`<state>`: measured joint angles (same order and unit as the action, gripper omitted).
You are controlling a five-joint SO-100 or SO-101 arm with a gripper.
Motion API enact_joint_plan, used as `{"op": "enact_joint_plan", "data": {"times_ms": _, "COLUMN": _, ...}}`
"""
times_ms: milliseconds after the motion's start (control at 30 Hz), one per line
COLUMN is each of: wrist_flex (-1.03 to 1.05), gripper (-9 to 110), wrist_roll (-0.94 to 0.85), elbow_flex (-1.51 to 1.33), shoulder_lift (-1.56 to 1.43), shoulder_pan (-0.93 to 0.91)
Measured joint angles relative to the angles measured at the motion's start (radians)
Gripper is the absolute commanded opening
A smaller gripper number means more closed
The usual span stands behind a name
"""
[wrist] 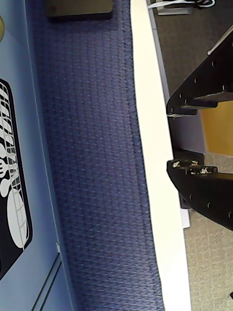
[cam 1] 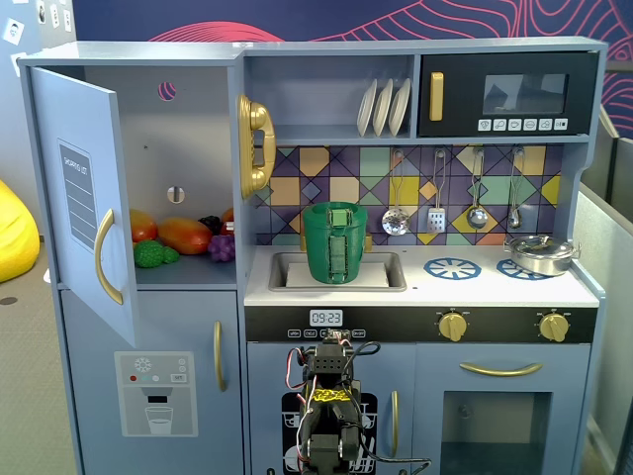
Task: Take off the lid from the green recipient and place it on the counter
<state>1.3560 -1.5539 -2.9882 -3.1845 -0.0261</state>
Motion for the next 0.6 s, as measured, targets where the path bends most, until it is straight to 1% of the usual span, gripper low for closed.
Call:
{"op": "enact_joint_plan", "data": {"times_ms": 500, "wrist_flex": 0.0, "gripper": 0, "wrist_roll": 0.0, "elbow_flex": 0.0, "shoulder_lift": 0.0, "shoulder_pan": -0.017}}
{"op": "enact_joint_plan", "data": {"times_ms": 600, "wrist_flex": 0.003, "gripper": 0, "wrist_roll": -0.038, "elbow_flex": 0.0, "shoulder_lift": 0.0, "shoulder_pan": -0.037}}
